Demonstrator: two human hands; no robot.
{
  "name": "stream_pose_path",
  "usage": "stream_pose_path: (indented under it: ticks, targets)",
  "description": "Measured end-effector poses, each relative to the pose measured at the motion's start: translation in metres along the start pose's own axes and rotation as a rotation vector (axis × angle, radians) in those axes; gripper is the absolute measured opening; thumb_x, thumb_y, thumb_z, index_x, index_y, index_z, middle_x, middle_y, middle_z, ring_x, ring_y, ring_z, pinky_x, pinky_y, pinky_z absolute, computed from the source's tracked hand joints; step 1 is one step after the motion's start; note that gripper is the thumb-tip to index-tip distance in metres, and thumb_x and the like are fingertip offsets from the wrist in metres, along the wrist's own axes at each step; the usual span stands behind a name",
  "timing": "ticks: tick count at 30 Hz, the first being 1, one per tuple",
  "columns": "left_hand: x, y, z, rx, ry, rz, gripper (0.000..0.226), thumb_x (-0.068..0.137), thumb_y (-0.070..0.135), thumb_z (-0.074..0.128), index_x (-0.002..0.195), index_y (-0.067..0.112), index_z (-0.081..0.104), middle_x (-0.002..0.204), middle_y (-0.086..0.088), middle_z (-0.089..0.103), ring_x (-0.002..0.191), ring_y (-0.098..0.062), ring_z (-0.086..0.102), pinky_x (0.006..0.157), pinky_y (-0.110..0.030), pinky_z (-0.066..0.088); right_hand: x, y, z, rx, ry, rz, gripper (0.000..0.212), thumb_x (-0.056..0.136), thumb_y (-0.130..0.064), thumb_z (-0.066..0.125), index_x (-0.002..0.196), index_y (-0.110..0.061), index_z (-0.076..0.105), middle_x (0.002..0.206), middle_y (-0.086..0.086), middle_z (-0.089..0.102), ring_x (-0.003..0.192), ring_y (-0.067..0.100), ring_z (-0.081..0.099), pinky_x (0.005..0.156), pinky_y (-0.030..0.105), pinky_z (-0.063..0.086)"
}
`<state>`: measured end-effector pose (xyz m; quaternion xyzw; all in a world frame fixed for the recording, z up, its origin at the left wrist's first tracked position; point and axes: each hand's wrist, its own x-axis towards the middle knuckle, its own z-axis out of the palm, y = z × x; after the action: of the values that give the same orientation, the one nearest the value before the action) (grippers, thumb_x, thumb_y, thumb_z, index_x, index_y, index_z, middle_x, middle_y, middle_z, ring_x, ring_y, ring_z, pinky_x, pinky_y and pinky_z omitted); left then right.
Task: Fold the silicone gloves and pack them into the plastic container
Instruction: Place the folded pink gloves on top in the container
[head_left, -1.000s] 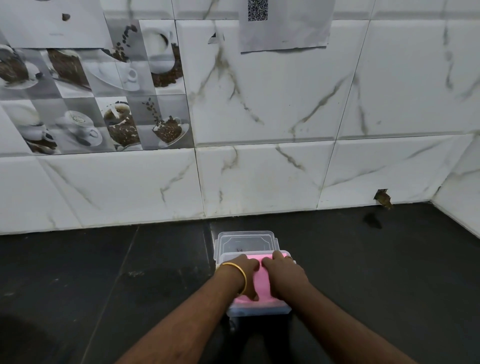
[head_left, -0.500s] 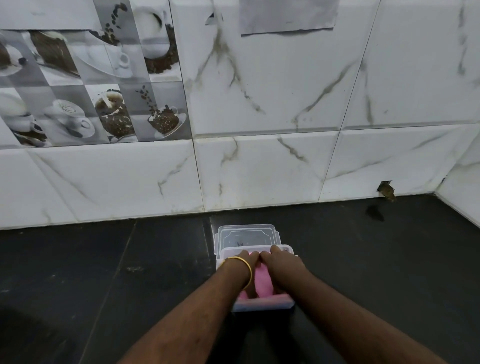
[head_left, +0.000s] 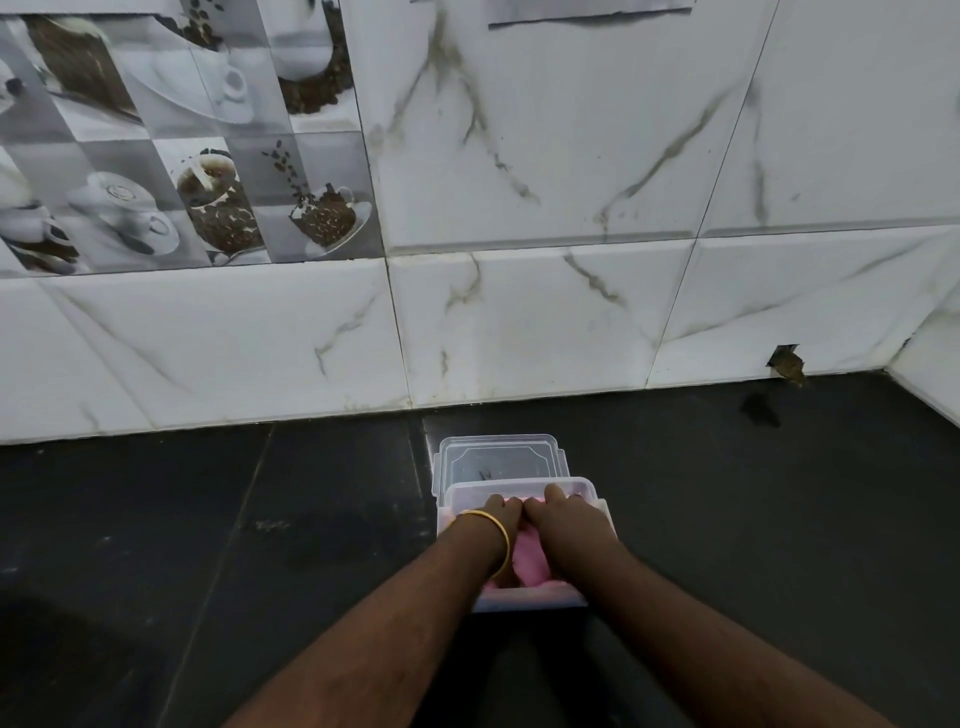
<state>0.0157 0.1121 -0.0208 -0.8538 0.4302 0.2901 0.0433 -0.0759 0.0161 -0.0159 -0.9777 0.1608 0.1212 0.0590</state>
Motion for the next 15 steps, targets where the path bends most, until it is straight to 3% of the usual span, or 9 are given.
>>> stream_pose_path:
  ticks: [7, 12, 15]
  targets:
    - [-0.007, -0.003, 0.003, -0.022, 0.043, 0.026, 0.095, 0.075, 0.033, 0.076, 0.150, 0.016, 0.020, 0.146, -0.012, 0.033, 0.133, -0.034, 0.042, 0.110, -0.048, 0.038, -0.002, 0.004, -0.007, -0.048, -0.088, -0.028, 0.054, 0.092, -0.023, 0.054, 0.143, -0.019, 0.039, 0.135, 0.014, 0.043, 0.119, 0.039, 0.051, 0.099, 0.046, 0.046]
    - [-0.011, -0.004, 0.010, -0.017, 0.049, 0.001, 0.100, 0.068, 0.043, 0.078, 0.148, 0.021, 0.022, 0.142, -0.012, 0.036, 0.126, -0.035, 0.048, 0.103, -0.045, 0.044, 0.004, 0.010, -0.016, -0.120, -0.278, -0.050, 0.081, 0.074, -0.006, 0.071, 0.145, -0.020, 0.035, 0.137, 0.015, 0.037, 0.123, 0.042, 0.049, 0.096, 0.049, 0.047]
    - [-0.011, -0.003, 0.013, -0.023, 0.057, -0.014, 0.099, 0.067, 0.041, 0.079, 0.147, 0.020, 0.024, 0.139, -0.012, 0.038, 0.124, -0.036, 0.051, 0.102, -0.046, 0.046, 0.002, 0.009, -0.009, -0.101, -0.199, -0.068, 0.075, 0.077, -0.009, 0.068, 0.144, -0.019, 0.036, 0.134, 0.016, 0.040, 0.121, 0.042, 0.050, 0.093, 0.049, 0.047]
